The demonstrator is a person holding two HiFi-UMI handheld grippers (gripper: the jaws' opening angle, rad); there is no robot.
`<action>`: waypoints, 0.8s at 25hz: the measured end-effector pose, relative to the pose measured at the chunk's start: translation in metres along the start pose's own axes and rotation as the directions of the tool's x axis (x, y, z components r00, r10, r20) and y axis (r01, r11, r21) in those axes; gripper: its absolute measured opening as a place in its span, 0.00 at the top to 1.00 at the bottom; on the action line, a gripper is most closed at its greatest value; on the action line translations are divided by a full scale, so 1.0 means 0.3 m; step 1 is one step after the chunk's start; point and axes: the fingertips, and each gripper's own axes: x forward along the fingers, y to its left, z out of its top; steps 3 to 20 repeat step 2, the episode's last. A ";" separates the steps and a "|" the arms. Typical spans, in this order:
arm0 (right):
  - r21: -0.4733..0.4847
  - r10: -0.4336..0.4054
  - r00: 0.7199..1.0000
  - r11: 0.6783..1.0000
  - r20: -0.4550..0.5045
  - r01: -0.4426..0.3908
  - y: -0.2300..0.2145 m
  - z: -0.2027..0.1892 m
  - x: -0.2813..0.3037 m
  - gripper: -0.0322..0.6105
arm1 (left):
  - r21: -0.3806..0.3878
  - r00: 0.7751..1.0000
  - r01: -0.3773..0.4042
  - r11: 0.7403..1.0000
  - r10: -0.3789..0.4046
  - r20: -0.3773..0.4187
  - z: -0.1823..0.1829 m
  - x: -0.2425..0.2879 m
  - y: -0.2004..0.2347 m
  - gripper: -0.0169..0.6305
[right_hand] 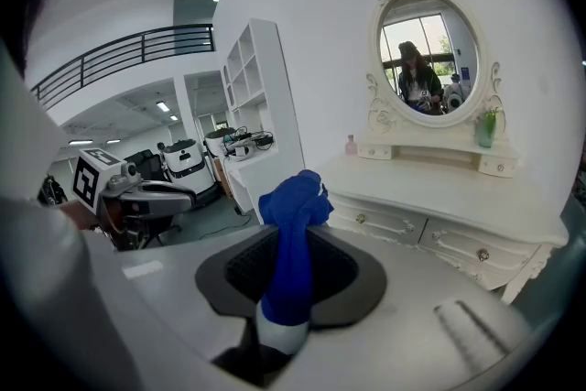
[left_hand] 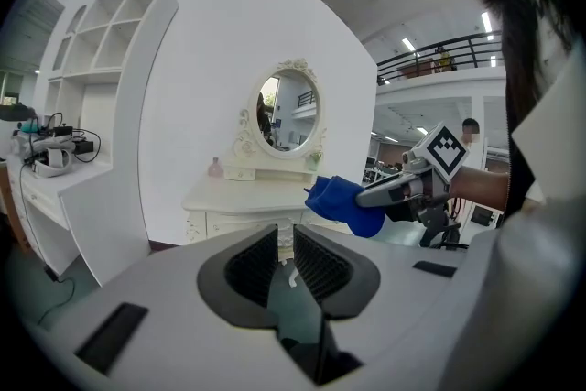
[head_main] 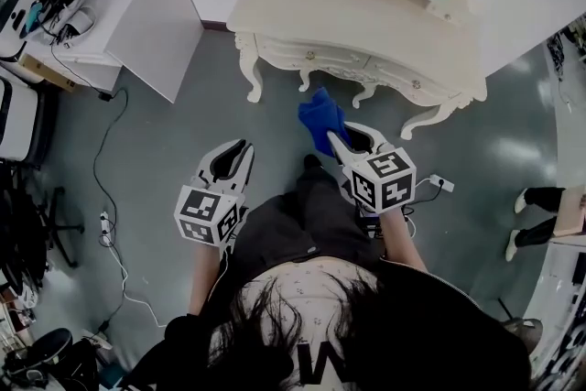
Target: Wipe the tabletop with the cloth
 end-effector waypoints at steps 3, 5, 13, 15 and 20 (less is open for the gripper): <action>-0.029 -0.012 1.000 1.000 0.010 0.012 -0.026 0.033 0.014 0.81 | -0.003 1.000 -0.026 1.000 0.026 0.015 0.014 0.004 0.034 0.92; -0.029 -0.012 1.000 1.000 0.010 0.012 -0.026 0.033 0.014 0.81 | -0.003 1.000 -0.026 1.000 0.026 0.015 0.014 0.004 0.034 0.92; -0.029 -0.012 1.000 1.000 0.010 0.012 -0.026 0.033 0.014 0.81 | -0.003 1.000 -0.026 1.000 0.026 0.015 0.014 0.004 0.034 0.92; -0.029 -0.012 1.000 1.000 0.010 0.012 -0.026 0.033 0.014 0.81 | -0.003 1.000 -0.026 1.000 0.026 0.015 0.014 0.004 0.034 0.92; -0.029 -0.012 1.000 1.000 0.010 0.012 -0.026 0.033 0.014 0.81 | -0.003 1.000 -0.026 1.000 0.026 0.015 0.014 0.004 0.034 0.92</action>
